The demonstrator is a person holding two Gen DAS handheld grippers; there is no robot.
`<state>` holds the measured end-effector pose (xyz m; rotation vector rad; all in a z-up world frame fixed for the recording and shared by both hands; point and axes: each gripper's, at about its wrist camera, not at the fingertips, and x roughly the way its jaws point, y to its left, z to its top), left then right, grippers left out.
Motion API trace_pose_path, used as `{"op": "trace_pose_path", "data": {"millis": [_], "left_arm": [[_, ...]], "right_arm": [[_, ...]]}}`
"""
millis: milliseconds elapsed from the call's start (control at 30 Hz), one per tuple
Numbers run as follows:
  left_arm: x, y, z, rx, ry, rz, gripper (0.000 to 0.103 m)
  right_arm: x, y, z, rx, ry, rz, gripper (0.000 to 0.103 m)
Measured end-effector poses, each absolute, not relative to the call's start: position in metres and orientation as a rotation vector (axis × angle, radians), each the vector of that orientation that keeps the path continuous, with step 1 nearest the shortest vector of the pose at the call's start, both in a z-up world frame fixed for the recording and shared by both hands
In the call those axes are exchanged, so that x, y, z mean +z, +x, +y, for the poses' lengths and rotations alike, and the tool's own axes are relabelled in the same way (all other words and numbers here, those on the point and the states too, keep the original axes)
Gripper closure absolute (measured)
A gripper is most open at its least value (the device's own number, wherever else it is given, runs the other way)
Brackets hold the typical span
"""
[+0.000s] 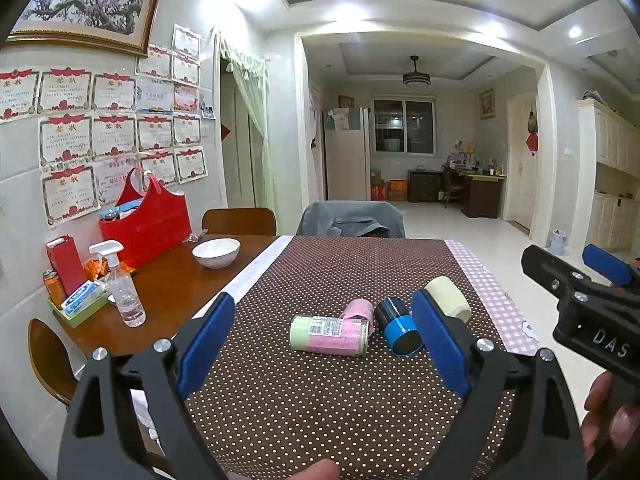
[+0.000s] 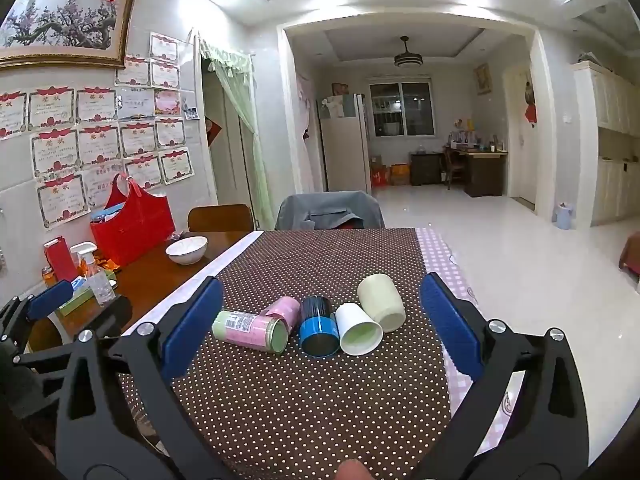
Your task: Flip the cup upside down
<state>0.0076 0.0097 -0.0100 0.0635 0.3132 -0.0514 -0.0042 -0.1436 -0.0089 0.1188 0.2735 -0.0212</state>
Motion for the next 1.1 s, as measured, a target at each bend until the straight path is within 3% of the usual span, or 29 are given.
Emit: {"op": "trace_pose_path", "data": {"millis": [1100], "left_arm": [[-0.011, 0.0113, 0.0152, -0.057, 0.058, 0.312, 0.015]], "right_arm": [[-0.0078, 0.0018, -0.1398, -0.008, 0.099, 0.275, 0.006]]}}
